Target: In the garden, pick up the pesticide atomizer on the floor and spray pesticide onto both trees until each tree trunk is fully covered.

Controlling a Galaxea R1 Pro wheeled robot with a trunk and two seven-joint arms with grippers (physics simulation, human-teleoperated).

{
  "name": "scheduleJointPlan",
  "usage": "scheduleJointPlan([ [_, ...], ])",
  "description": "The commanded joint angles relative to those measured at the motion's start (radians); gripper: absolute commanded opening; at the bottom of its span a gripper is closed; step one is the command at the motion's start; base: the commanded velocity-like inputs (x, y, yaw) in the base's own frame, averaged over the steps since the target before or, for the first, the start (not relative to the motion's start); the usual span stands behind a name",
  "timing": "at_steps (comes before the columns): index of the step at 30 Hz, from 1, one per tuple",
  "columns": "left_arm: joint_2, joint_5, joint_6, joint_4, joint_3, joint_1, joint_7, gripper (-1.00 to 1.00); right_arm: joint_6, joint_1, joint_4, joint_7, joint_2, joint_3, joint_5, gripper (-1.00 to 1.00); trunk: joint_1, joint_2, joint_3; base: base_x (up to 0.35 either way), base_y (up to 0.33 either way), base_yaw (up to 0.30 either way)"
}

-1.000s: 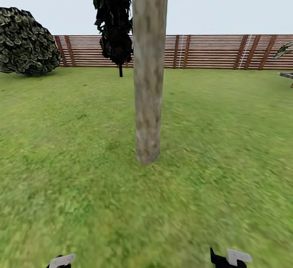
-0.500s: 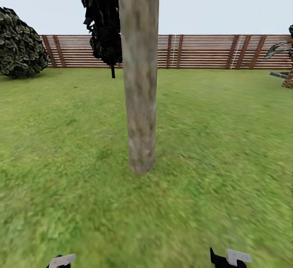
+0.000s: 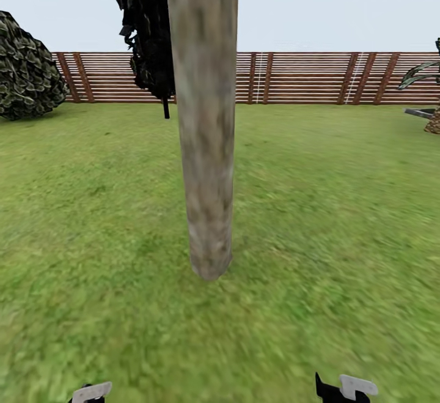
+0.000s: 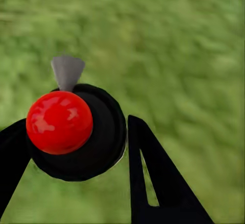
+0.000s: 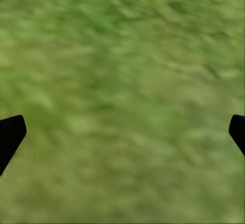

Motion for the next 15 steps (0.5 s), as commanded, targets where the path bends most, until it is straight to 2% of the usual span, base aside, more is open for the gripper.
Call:
scheduleJointPlan([
  [1, 0.000, 0.007, -0.003, 0.001, -0.002, 0.000, 0.000, -1.00, -0.003, 0.000, 0.000, -0.002, 0.000, -0.001, 0.005, 1.00, 0.000, 0.000, -0.001, 0.335, 0.000, 0.000],
  [5, 0.003, 0.005, -0.004, -0.007, -0.001, -0.001, -0.001, -1.00, -0.003, -0.001, -0.002, 0.003, 0.001, 0.001, 0.007, 1.00, 0.000, 0.000, -0.001, 0.277, 0.000, 0.000],
  [7, 0.004, 0.003, -0.001, -0.015, -0.008, -0.006, -0.008, -1.00, -0.003, -0.001, -0.018, 0.005, 0.002, 0.053, 0.051, 1.00, 0.000, 0.000, -0.001, 0.072, 0.000, 0.000],
  [8, 0.005, -0.001, 0.002, -0.017, -0.012, -0.008, -0.013, -1.00, -0.003, -0.002, -0.036, 0.006, 0.001, 0.114, 0.087, 1.00, 0.000, 0.000, -0.001, 0.029, 0.000, 0.000],
  [9, 0.014, -0.055, 0.006, -0.019, -0.049, -0.012, -0.059, -1.00, -0.002, -0.016, -0.065, 0.006, 0.001, 0.216, 0.136, 1.00, 0.000, 0.000, -0.001, 0.009, 0.000, 0.000],
  [10, 0.029, -0.125, 0.010, -0.019, -0.078, -0.018, -0.117, -1.00, -0.002, -0.039, -0.075, 0.010, 0.001, 0.274, 0.155, 1.00, 0.000, 0.000, -0.001, 0.005, 0.000, 0.000],
  [11, 0.050, -0.252, 0.014, -0.023, -0.106, -0.060, -0.245, -1.00, 0.002, -0.100, -0.083, 0.092, 0.001, 0.382, 0.175, 1.00, 0.000, 0.000, -0.001, 0.001, 0.000, 0.000],
  [13, 0.058, -0.303, 0.014, -0.024, -0.113, -0.089, -0.313, -1.00, 0.003, -0.131, -0.085, 0.184, 0.000, 0.412, 0.180, 1.00, 0.000, 0.000, -0.001, 0.000, 0.000, 0.000],
  [14, 0.071, -0.357, 0.016, -0.025, -0.116, -0.124, -0.392, -1.00, 0.004, -0.163, -0.086, 0.289, -0.002, 0.428, 0.182, 1.00, 0.000, 0.000, -0.001, 0.000, 0.000, 0.000],
  [15, 0.081, -0.396, 0.021, -0.025, -0.117, -0.148, -0.450, -1.00, 0.005, -0.182, -0.086, 0.349, -0.003, 0.434, 0.184, 1.00, 0.000, 0.000, -0.001, 0.000, 0.000, 0.000],
])
